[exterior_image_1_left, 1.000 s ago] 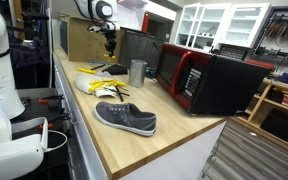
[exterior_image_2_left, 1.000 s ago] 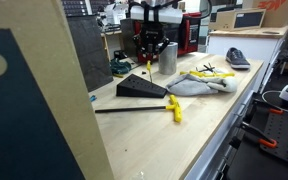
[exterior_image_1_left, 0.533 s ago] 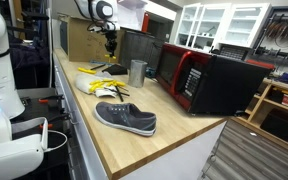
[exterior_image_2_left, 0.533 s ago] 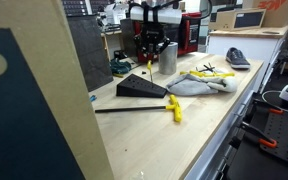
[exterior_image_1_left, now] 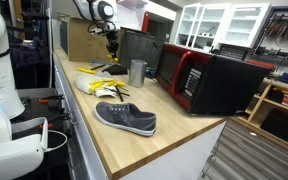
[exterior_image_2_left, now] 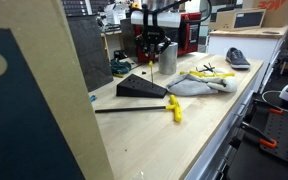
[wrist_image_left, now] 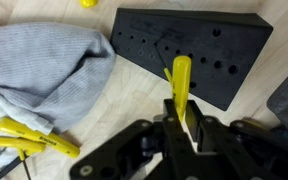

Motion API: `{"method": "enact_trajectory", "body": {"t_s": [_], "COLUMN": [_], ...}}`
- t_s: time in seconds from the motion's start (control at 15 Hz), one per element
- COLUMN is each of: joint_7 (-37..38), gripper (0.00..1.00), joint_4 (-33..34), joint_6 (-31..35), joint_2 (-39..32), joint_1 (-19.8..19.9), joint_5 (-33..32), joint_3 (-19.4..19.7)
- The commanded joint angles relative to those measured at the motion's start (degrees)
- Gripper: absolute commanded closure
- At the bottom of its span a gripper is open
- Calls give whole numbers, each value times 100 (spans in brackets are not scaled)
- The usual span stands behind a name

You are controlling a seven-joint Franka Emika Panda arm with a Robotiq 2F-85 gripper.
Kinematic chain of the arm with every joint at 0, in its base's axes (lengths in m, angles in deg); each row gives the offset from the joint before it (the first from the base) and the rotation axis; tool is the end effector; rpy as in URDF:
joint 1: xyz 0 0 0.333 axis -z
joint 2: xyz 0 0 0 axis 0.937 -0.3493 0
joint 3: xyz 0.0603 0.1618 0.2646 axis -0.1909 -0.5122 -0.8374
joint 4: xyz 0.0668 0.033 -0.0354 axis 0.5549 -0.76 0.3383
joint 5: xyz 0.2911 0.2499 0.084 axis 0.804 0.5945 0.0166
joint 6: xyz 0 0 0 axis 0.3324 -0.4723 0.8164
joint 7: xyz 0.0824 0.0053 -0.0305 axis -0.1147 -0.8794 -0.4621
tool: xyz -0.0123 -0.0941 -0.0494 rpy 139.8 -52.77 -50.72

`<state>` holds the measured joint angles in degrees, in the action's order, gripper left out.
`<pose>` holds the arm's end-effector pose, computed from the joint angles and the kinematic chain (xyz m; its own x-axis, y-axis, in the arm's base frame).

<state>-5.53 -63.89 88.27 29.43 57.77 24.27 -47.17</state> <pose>0.5217 0.1963 0.3737 0.5827 -0.7973 0.1576 -0.7840 -0.6025 -0.1492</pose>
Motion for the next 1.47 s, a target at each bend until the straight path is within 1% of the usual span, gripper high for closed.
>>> {"method": "enact_trajectory", "body": {"t_s": [0.0, 0.27, 0.4, 0.8, 1.07, 1.2, 1.4], "joint_7": [576, 1167, 1341, 710, 422, 300, 305], "gripper": [96, 96, 96, 96, 96, 96, 96], "joint_4": [-86, 12, 67, -187, -359, -477, -587], "joint_6": [211, 201, 151, 426, 552, 484, 353], "joint_2": [-82, -160, -182, 194, 506, 692, 853], "joint_1": [-31, -62, -78, -142, -143, -133, -115], "joint_5": [-496, -1173, -1387, -726, -347, -287, -448], "joint_3": [48, 74, 64, -151, -216, -247, -318]}}
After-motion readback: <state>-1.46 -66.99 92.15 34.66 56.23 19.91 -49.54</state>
